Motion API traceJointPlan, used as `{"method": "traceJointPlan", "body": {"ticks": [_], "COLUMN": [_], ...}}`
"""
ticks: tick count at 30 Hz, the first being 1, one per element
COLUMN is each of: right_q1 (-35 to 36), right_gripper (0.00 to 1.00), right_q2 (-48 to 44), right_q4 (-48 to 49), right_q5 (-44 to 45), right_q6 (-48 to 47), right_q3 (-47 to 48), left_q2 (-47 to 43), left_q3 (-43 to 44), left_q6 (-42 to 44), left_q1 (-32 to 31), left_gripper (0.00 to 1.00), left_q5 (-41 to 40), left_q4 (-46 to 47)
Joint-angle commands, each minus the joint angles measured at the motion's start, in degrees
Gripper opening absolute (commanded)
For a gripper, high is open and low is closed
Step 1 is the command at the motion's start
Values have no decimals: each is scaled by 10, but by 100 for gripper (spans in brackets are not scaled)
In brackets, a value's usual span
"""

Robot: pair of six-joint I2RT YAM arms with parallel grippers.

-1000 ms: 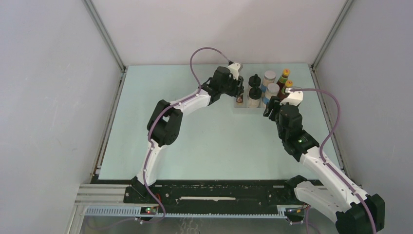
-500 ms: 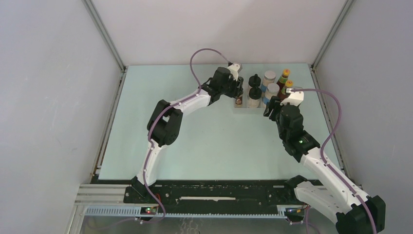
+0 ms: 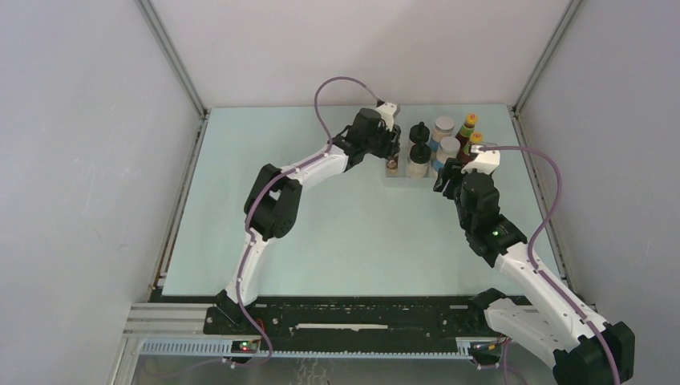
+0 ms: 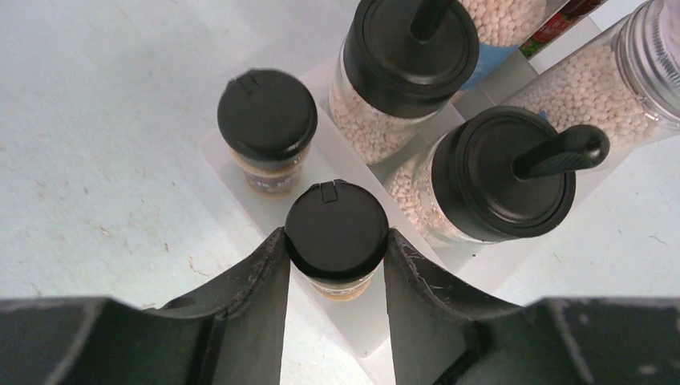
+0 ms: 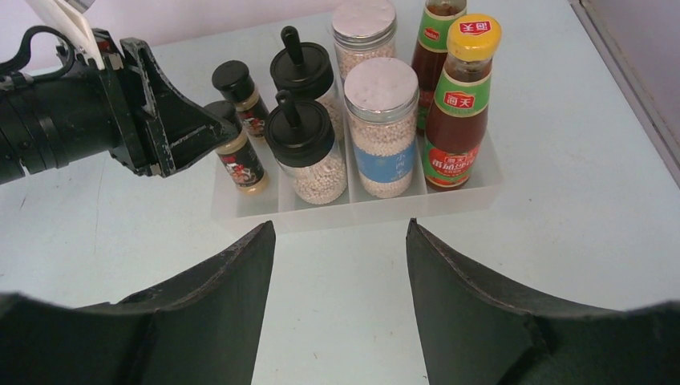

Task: Organize the condiment bottles
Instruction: Place the bottle in the storage box.

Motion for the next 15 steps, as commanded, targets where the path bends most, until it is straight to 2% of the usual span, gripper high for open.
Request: {"method": "traceJointPlan", "body": {"ticks": [1, 7, 15], "right_q1": [4, 7, 8], "right_gripper": [69, 69, 69], "right_q2": [-11, -11, -8], "right_q4": [15, 15, 18], "right_q5": [3, 2, 1], "right_q6": [5, 4, 4], "right_q3": [21, 21, 21], "left_q2": [0, 8, 16], "left_q3": [59, 81, 97], "left_q6": [61, 126, 151], "left_q1": [-2, -2, -3], "left_gripper": [0, 0, 0], "left_q5": [-8, -6, 9], "left_q4": [2, -17, -27]}}
